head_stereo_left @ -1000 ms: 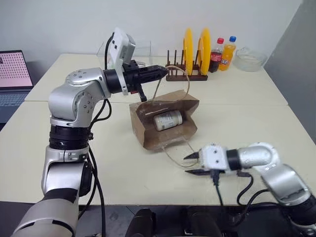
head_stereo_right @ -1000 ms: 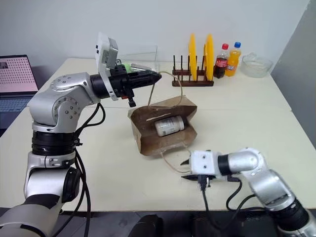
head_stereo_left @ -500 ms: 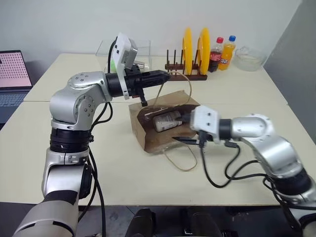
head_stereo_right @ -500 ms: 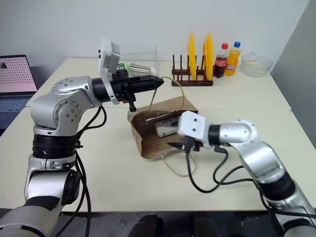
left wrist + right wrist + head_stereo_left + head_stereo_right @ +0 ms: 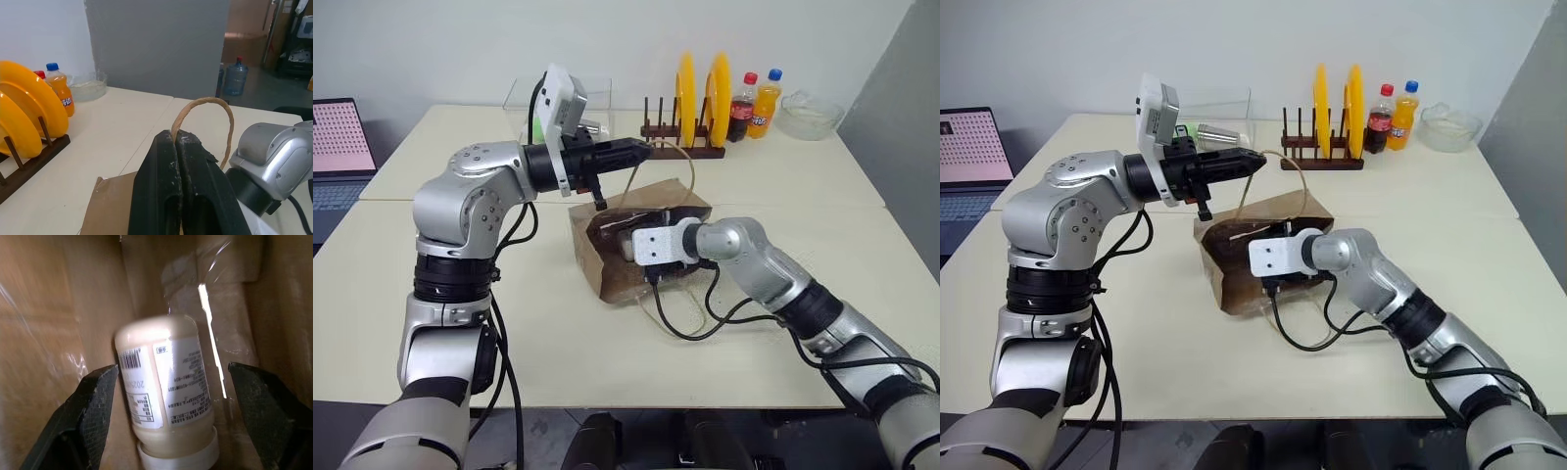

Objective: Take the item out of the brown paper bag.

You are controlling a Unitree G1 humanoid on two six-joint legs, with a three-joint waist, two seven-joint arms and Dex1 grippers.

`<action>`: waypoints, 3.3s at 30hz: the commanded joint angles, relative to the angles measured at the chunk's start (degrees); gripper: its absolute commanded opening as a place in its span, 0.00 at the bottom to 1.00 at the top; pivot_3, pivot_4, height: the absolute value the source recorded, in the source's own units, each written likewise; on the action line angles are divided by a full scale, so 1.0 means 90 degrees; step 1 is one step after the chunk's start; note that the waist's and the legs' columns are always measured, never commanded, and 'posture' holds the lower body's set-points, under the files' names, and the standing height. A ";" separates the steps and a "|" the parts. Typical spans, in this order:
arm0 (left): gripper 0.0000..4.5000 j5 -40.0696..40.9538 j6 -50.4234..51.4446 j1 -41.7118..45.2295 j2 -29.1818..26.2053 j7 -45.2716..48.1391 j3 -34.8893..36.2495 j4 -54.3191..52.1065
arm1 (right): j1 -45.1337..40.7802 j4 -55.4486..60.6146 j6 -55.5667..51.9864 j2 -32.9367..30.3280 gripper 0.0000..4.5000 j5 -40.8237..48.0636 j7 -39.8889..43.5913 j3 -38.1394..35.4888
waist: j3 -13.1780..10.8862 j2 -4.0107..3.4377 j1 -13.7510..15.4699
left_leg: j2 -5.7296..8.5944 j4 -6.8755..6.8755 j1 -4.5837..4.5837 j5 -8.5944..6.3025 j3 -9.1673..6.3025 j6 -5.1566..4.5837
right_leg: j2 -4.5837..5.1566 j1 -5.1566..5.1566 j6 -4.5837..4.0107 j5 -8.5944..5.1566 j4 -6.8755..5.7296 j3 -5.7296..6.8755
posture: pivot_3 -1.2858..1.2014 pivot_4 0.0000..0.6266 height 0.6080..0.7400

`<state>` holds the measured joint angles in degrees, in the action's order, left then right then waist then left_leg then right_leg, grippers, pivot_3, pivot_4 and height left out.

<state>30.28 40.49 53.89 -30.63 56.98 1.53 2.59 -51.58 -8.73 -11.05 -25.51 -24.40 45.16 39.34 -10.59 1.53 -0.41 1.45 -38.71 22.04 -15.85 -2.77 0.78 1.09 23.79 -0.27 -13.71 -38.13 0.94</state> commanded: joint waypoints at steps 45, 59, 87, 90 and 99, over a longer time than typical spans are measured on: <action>0.00 -0.1141 -0.1251 0.0118 -0.0098 -0.0604 -0.0070 0.0853 | 0.0115 0.2006 -0.1675 -0.1054 0.67 0.4415 0.0701 -0.5113 | -0.0007 -0.0005 0.0028 | 0.0007 -0.0003 0.0011 -0.0015 0.0002 -0.0025 | 0.0006 0.0042 -0.0004 0.0000 -0.0069 -0.0011 | 0.52 0.24 1.00; 0.00 -0.1170 -0.1330 0.0188 -0.0025 -0.0538 -0.0124 0.0901 | 0.0679 -0.2335 0.2364 -0.2520 0.67 0.0505 0.0404 -0.2139 | -0.0020 -0.0014 -0.0119 | 0.0000 -0.0002 0.0004 -0.0015 0.0049 -0.0028 | 0.0002 0.0047 -0.0001 -0.0001 -0.0074 -0.0038 | 0.52 0.24 1.00; 0.00 -0.1310 -0.1615 0.0157 -0.0295 -0.0485 -0.0014 0.1132 | 0.3502 0.3641 -0.1940 -0.2855 1.00 0.5117 0.1655 -0.5725 | -0.0025 -0.0018 -0.0026 | -0.0003 -0.0006 -0.0001 -0.0015 0.0027 -0.0026 | 0.0005 0.0029 0.0029 -0.0019 -0.0073 -0.0020 | 0.52 0.24 1.00; 0.00 -0.1505 -0.1901 0.0232 -0.0373 -0.0468 -0.0089 0.1429 | 0.4308 0.4930 -0.2382 -0.1624 1.00 0.5447 0.0275 -0.5552 | -0.0023 -0.0015 -0.0017 | -0.0007 -0.0008 -0.0006 -0.0015 0.0028 -0.0025 | 0.0003 0.0028 0.0032 -0.0021 -0.0077 -0.0021 | 0.52 0.24 1.00; 0.55 -0.1968 -0.2658 0.0278 -0.0764 -0.0109 -0.0189 0.1835 | 0.4013 0.5031 -0.2320 -0.0450 1.00 0.4986 -0.1075 -0.4684 | -0.0025 -0.0018 0.0005 | -0.0002 -0.0008 -0.0003 -0.0012 0.0038 -0.0021 | 0.0004 0.0036 0.0032 -0.0021 -0.0075 -0.0029 | 0.52 0.24 1.00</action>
<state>13.35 18.63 54.40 -36.60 55.72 -0.76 19.13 -14.01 36.26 -33.33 -29.26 20.90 36.30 -2.05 -10.81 1.37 -0.37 1.44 -38.77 22.01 -15.96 -2.44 0.59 1.12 24.12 0.02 -13.90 -38.81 0.69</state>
